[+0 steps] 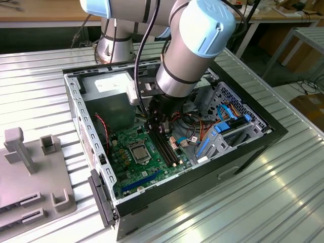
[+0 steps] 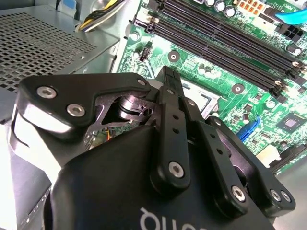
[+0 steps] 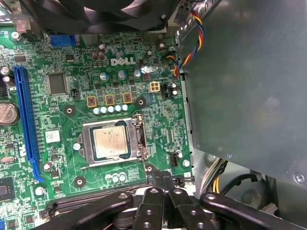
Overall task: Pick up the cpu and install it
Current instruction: 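Install the first cpu locking lever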
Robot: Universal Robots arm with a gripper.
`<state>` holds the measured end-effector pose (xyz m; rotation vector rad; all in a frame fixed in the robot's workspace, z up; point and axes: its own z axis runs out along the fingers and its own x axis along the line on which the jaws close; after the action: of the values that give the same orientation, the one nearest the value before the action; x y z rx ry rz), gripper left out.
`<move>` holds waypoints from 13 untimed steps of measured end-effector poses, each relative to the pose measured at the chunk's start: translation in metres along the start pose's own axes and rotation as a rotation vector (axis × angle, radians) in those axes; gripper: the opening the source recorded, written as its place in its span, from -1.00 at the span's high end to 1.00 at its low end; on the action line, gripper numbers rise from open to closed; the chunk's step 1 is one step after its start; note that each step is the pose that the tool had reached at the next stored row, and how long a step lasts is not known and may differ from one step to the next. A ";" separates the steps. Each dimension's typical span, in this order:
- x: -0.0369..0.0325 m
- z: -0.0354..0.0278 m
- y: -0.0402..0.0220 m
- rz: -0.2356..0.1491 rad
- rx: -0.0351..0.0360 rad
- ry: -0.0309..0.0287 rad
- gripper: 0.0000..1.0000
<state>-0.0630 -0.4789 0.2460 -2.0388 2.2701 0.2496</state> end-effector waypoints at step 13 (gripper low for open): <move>0.0003 -0.0014 0.0018 -0.041 -0.0041 0.0218 0.79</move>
<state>-0.0648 -0.4792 0.2474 -2.0980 2.2391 0.2306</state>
